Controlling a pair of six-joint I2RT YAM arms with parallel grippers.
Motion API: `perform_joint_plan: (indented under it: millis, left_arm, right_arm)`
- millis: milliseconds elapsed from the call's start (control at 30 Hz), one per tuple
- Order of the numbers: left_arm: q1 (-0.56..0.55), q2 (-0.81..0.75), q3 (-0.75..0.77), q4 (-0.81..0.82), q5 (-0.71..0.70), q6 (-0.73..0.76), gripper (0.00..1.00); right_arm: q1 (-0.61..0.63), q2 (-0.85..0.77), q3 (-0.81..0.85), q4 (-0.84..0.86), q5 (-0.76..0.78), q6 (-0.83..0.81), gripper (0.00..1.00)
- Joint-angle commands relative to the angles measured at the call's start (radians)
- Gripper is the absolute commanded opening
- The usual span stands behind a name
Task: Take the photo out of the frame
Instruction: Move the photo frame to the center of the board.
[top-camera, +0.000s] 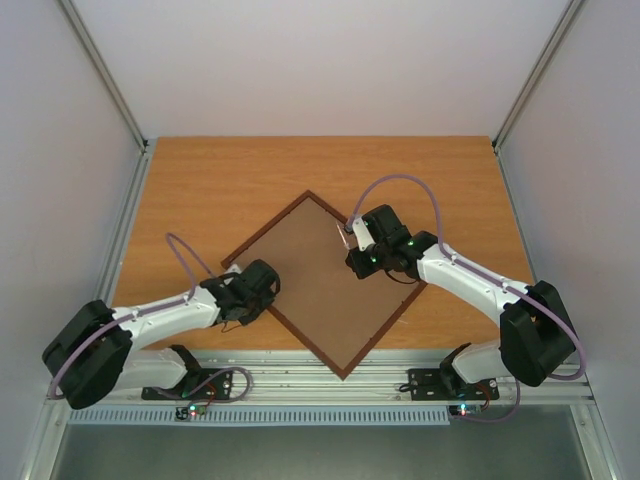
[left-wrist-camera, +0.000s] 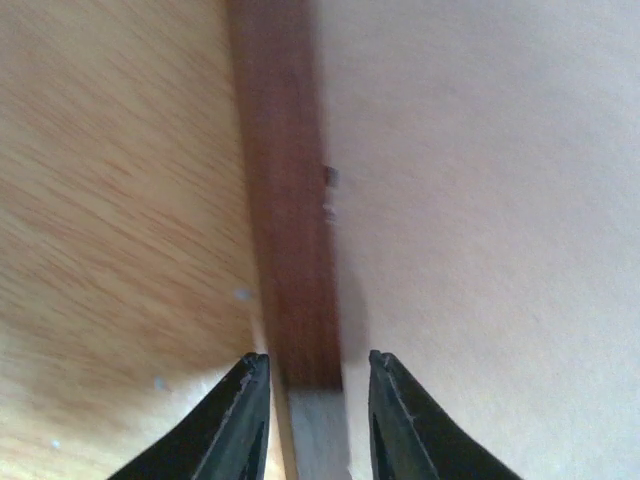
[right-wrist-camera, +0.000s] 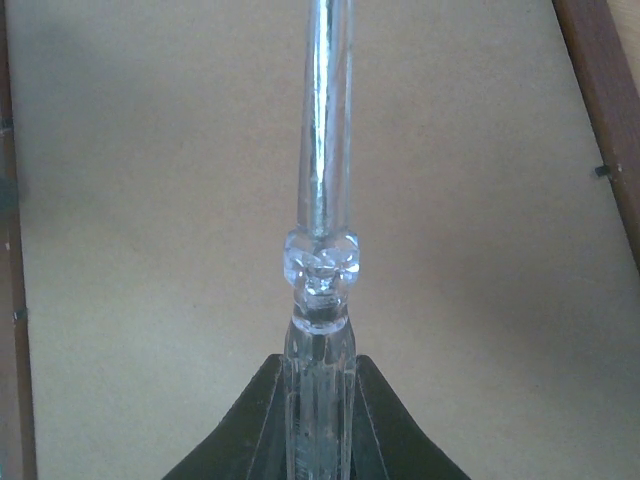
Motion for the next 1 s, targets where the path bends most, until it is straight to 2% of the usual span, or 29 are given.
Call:
perform_joint_plan:
  millis: [0, 167, 267, 333, 400, 600, 733, 967]
  left_arm:
    - [-0.028, -0.071, 0.097, -0.145, -0.074, 0.069, 0.34]
    - [0.000, -0.152, 0.205, -0.339, -0.257, 0.286, 0.61]
    - [0.064, -0.136, 0.253, -0.330, -0.273, 0.509, 0.69]
    - [0.130, -0.106, 0.271, -0.301, -0.233, 0.668, 0.72]
    - [0.202, -0.072, 0.282, -0.263, -0.174, 0.809, 0.73]
    - [0.380, 0.087, 0.329, -0.136, -0.032, 1.009, 0.75]
    - [0.498, 0.197, 0.355, -0.041, 0.121, 1.051, 0.75]
    - [0.561, 0.354, 0.416, -0.020, 0.259, 1.118, 0.74]
  right_arm:
    - [-0.005, -0.029, -0.008, 0.011, -0.020, -0.003, 0.01]
    - [-0.004, -0.024, -0.008, 0.012, -0.028, -0.007, 0.01]
    - [-0.005, -0.019, -0.010, 0.017, -0.037, -0.007, 0.01]
    - [-0.004, -0.016, -0.011, 0.019, -0.040, -0.009, 0.01]
    - [-0.004, -0.014, -0.011, 0.018, -0.039, -0.012, 0.01]
    - [-0.005, -0.003, -0.012, 0.025, -0.050, -0.018, 0.01]
    - [-0.004, 0.005, -0.014, 0.026, -0.042, -0.022, 0.01]
    - [-0.005, 0.019, -0.011, 0.027, -0.033, -0.027, 0.01]
